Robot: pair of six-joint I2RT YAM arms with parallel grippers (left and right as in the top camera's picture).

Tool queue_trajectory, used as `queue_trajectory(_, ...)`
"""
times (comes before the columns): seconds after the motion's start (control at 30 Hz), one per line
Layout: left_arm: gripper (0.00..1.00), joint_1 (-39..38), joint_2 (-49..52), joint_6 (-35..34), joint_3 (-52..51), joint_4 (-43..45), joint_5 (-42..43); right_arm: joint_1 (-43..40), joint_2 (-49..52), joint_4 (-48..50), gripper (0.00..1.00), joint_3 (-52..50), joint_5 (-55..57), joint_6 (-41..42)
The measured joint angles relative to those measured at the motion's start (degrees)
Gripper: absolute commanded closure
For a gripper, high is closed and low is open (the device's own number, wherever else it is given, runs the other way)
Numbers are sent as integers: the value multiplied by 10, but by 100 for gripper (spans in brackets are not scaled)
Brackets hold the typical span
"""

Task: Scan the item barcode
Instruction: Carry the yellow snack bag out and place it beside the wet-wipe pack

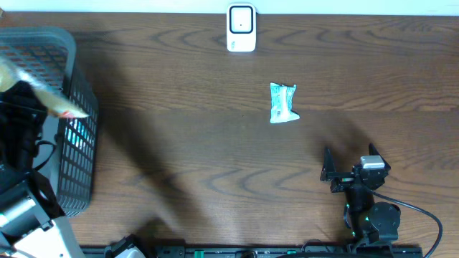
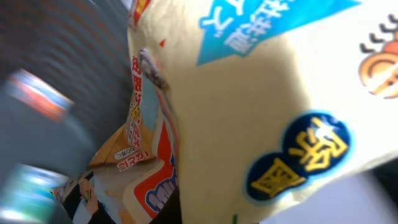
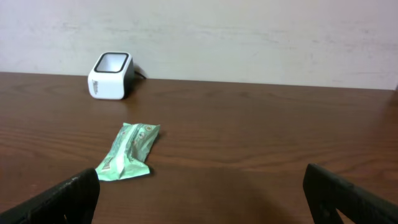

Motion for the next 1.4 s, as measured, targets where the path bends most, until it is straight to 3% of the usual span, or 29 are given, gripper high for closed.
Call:
queue_trajectory(0.1,92,-24,-2,-57,0,33,72,0,0,0,1,0,0,0)
queue_trajectory(0.2,92,-61,-1,-101,-1,120,137,0,0,0,1,0,0,0)
queue_trajectory(0.37,92,-124,-2,-132,-1,218,189,0,0,0,1,0,0,0)
queue_trajectory(0.57,93,-201,1,-149,-1,225,200,0,0,0,1,0,0,0)
queue_trajectory(0.8,92,-349,51,-151,-1,223,194,0,0,0,1,0,0,0)
queue_trajectory(0.93,93,-444,112,-151,-1,212,136,0,0,0,1,0,0,0)
queue_trajectory(1.13,93,-583,233,-151,-1,198,-32,0,0,0,1,0,0,0)
queue_trajectory(1.4,93,-686,395,-151,-1,200,-230,0,0,0,1,0,0,0)
